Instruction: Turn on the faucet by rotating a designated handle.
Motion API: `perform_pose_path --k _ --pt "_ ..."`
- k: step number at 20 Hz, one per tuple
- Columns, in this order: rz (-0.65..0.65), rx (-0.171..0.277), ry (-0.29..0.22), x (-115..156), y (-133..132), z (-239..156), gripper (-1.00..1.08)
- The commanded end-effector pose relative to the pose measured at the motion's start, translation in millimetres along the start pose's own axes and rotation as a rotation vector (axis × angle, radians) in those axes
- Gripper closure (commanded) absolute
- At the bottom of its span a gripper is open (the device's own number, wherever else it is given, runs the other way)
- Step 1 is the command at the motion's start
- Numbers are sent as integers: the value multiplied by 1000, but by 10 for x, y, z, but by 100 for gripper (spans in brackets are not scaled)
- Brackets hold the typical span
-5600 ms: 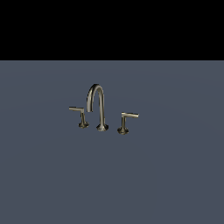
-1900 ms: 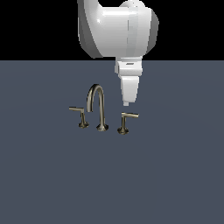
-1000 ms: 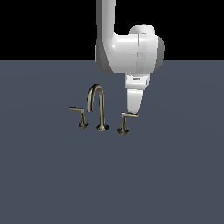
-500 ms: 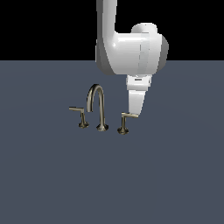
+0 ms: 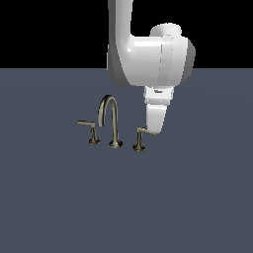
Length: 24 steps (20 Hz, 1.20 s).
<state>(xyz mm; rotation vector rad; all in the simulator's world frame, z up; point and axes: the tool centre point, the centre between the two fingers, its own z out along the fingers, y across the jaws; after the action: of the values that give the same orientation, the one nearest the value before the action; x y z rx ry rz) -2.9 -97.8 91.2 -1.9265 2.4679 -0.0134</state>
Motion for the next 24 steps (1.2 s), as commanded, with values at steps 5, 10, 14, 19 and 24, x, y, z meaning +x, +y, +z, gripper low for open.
perform_pose_path --k 5,10,14,19,24 --pt "1 -8 2 -25 230 -1 108" --pt "3 -11 3 -46 411 -4 108" --pt "17 -4 4 20 404 -3 108" --pt "11 -9 4 -213 551 -4 108" --pt "4 -13 3 -452 701 -7 108"
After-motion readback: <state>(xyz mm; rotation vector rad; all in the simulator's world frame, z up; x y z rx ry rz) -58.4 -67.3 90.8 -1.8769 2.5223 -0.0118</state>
